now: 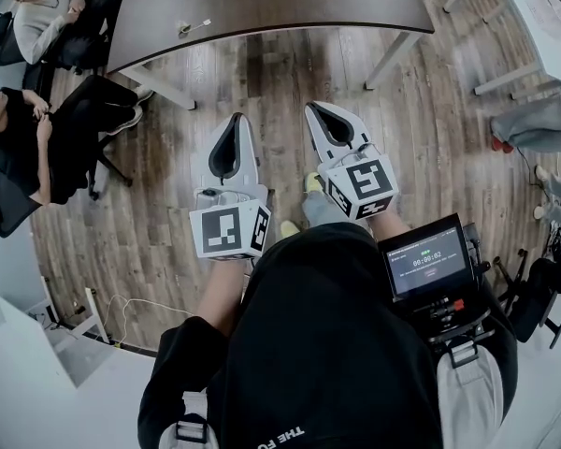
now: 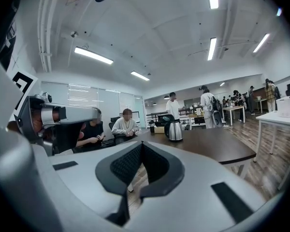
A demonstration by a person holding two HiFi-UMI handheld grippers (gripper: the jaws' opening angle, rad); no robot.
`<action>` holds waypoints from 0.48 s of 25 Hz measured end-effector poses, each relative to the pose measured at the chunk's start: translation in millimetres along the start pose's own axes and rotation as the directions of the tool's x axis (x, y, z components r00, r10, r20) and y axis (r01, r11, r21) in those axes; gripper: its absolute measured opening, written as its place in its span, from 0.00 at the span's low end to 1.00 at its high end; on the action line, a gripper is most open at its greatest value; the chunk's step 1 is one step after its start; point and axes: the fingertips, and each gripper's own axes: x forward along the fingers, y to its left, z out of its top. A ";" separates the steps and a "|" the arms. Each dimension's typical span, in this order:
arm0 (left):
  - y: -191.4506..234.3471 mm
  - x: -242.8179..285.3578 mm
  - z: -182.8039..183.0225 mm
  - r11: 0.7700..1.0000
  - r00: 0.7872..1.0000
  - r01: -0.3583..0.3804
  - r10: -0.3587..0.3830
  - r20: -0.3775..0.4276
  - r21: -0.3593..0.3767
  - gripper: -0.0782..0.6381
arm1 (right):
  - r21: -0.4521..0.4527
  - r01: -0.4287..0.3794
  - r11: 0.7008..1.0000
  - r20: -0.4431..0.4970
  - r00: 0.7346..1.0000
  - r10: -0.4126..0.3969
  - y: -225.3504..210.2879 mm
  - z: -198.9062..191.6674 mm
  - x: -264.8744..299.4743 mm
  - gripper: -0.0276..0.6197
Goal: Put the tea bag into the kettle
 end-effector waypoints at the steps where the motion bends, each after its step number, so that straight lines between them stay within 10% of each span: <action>1: -2.2 10.2 1.2 1.000 1.000 0.002 -0.002 0.000 0.002 0.11 | 0.000 0.001 1.000 0.004 1.000 -0.001 -9.2 3.1 4.9 0.05; 12: -17.9 84.1 7.1 0.999 1.000 -0.014 0.015 -0.021 0.034 0.11 | 0.026 -0.014 1.000 0.020 1.000 0.014 -77.3 17.9 35.9 0.05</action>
